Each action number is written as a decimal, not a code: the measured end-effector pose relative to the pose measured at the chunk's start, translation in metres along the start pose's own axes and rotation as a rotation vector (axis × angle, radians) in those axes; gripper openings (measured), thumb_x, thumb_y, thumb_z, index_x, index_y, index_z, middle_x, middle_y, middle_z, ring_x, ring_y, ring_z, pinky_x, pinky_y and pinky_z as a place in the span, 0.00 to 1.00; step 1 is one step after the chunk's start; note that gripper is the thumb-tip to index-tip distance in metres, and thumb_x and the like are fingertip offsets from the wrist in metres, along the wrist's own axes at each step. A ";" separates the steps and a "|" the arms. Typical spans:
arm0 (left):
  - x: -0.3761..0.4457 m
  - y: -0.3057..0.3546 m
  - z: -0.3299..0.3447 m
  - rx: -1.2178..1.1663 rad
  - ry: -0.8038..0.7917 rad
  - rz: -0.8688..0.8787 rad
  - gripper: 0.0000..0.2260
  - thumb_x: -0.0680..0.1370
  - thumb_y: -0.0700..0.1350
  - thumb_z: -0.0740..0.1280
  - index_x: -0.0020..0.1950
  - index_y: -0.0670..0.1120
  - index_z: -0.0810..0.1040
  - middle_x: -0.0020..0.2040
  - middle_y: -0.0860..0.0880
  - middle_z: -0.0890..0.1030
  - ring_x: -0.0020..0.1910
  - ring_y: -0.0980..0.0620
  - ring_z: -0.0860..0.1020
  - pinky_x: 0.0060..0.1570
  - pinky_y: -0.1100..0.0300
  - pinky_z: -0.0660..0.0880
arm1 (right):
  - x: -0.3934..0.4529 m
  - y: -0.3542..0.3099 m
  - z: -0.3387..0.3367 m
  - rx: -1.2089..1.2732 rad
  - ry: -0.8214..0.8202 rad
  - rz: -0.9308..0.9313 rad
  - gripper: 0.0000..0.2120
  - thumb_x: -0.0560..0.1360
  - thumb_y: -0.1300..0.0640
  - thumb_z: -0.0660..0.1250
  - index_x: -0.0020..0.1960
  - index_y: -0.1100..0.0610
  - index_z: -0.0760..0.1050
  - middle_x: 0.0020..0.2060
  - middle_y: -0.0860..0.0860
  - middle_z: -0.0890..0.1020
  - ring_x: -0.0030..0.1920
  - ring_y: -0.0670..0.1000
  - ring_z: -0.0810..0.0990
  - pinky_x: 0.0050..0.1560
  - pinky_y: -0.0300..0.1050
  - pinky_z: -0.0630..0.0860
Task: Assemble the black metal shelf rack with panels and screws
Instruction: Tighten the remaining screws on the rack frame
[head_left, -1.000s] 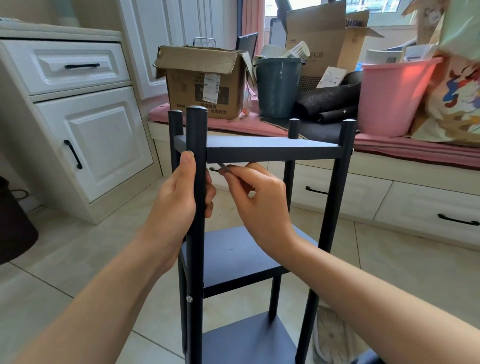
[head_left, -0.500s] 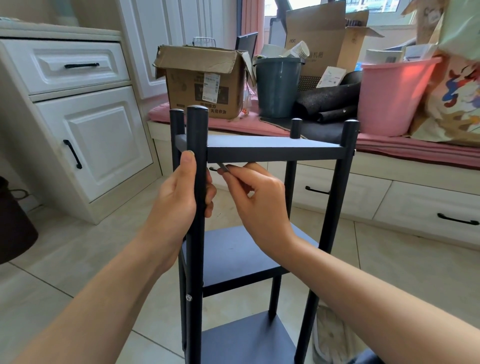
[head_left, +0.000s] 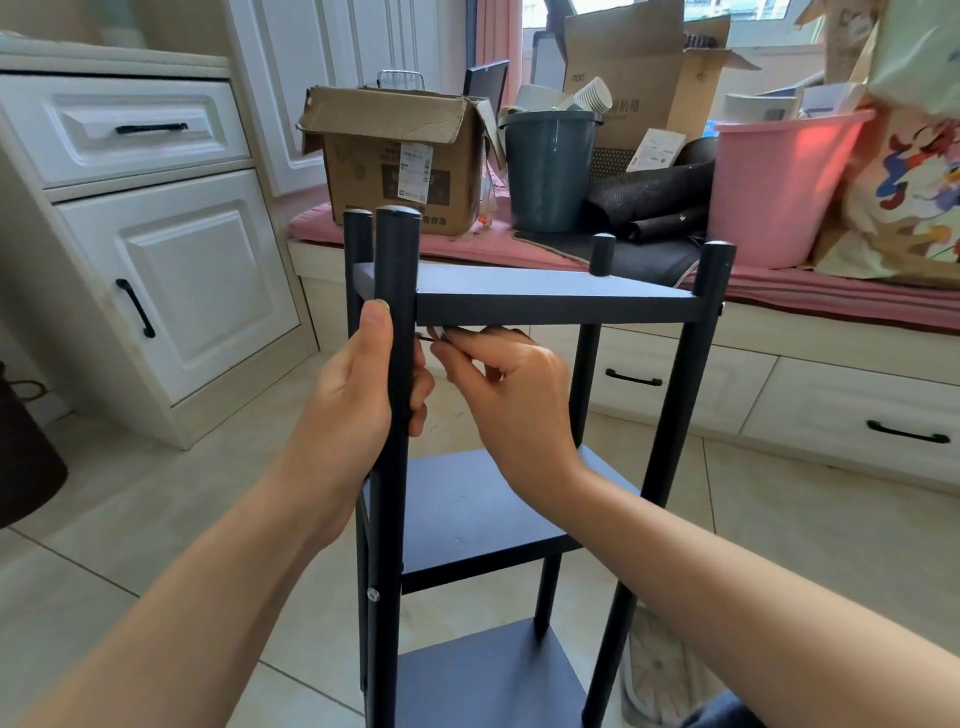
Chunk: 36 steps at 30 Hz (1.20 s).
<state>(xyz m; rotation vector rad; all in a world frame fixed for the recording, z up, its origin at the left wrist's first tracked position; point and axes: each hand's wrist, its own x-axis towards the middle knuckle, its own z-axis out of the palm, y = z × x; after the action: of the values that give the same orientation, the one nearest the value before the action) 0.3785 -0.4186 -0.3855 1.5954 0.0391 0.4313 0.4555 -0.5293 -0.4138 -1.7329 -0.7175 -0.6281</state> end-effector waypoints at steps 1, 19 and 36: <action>0.000 0.000 0.000 0.002 -0.003 -0.001 0.25 0.71 0.74 0.54 0.40 0.53 0.74 0.33 0.50 0.72 0.30 0.55 0.70 0.29 0.69 0.70 | 0.001 0.000 0.000 -0.001 0.003 -0.001 0.05 0.76 0.60 0.71 0.49 0.56 0.86 0.35 0.41 0.80 0.34 0.39 0.73 0.41 0.31 0.67; 0.002 -0.001 0.000 0.010 -0.042 0.033 0.25 0.73 0.72 0.53 0.39 0.53 0.75 0.33 0.51 0.72 0.29 0.55 0.71 0.29 0.69 0.70 | 0.004 0.008 0.021 0.082 0.070 -0.073 0.05 0.76 0.62 0.71 0.46 0.59 0.86 0.40 0.48 0.85 0.45 0.41 0.73 0.47 0.30 0.67; 0.016 -0.004 -0.007 -0.032 0.010 -0.015 0.25 0.72 0.72 0.54 0.37 0.53 0.75 0.32 0.50 0.72 0.29 0.54 0.70 0.29 0.69 0.69 | -0.001 0.007 0.014 0.155 -0.102 0.073 0.09 0.80 0.61 0.65 0.46 0.60 0.83 0.33 0.52 0.80 0.36 0.50 0.77 0.38 0.44 0.73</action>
<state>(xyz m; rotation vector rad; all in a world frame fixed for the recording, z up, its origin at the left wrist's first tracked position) 0.3923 -0.4066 -0.3849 1.5604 0.0511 0.4260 0.4604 -0.5178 -0.4227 -1.6484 -0.7501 -0.4247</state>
